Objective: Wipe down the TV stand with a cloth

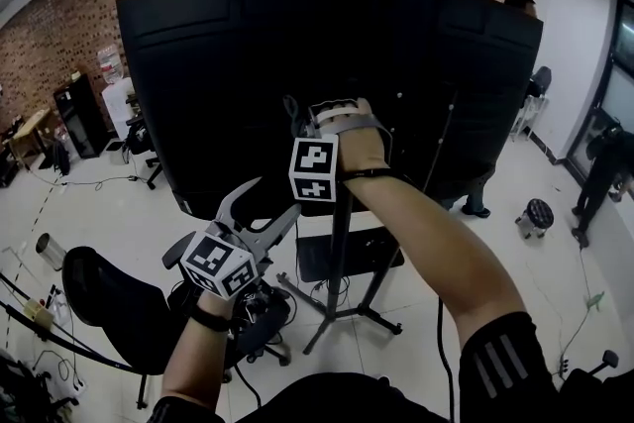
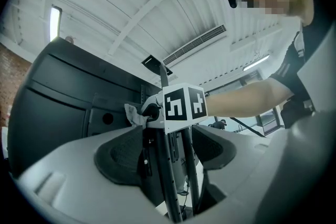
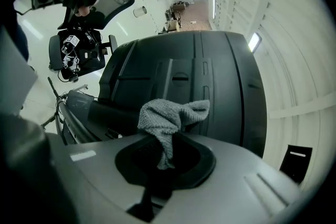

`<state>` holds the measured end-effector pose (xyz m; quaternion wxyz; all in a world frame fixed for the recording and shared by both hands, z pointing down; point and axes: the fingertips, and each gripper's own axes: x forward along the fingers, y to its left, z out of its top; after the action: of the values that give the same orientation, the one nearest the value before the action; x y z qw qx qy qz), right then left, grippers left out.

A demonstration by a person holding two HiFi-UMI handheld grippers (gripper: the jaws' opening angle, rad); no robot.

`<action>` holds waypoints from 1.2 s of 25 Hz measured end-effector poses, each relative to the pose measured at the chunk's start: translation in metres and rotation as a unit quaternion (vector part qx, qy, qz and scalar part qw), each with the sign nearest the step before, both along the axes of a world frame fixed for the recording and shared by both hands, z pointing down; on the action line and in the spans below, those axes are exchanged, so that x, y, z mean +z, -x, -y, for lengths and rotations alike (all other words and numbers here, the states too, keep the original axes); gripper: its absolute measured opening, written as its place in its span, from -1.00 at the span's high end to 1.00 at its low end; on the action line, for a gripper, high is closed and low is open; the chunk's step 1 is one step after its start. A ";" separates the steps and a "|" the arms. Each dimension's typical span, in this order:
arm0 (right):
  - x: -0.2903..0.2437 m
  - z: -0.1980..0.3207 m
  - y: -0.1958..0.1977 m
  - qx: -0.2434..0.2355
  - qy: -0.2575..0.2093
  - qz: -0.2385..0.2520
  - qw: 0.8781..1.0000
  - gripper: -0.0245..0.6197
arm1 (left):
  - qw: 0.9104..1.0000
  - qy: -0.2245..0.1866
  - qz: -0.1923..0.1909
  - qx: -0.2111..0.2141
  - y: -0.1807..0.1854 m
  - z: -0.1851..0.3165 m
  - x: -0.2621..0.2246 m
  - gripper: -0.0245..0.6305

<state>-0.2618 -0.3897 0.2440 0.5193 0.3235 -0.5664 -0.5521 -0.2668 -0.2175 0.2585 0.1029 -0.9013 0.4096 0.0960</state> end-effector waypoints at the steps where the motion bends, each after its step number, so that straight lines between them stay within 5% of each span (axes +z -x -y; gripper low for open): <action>1: 0.000 -0.001 -0.001 0.000 0.000 -0.001 1.000 0.84 | 1.000 0.000 0.001 0.002 -0.003 -0.001 -0.001 -0.05; 4: -0.001 -0.011 0.002 -0.029 0.014 0.036 0.999 0.83 | 1.000 0.001 0.003 0.004 -0.008 -0.002 -0.003 -0.05; 6: -0.009 -0.028 0.005 -0.068 0.046 0.110 0.991 0.83 | 1.000 -0.001 0.001 0.003 -0.010 -0.003 -0.007 -0.05; 10: -0.038 -0.064 -0.008 -0.128 0.100 0.260 0.952 0.83 | 1.000 -0.007 0.001 0.005 -0.012 -0.004 -0.009 -0.05; 16: -0.068 -0.070 -0.065 -0.145 0.143 0.381 0.902 0.83 | 1.000 -0.016 0.000 0.012 -0.029 -0.004 -0.015 -0.05; 19: -0.076 -0.063 -0.089 -0.146 0.160 0.414 0.884 0.83 | 1.000 -0.019 0.000 0.014 -0.038 -0.003 -0.018 -0.05; 30: -0.065 -0.022 -0.125 -0.138 0.211 0.446 0.859 0.83 | 1.000 -0.010 0.000 0.000 -0.071 0.013 -0.027 -0.05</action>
<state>-0.1370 -0.3672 0.1785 0.1853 0.3364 -0.8791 -0.2824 -0.1956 -0.2309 0.2318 0.1116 -0.9003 0.4085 0.1005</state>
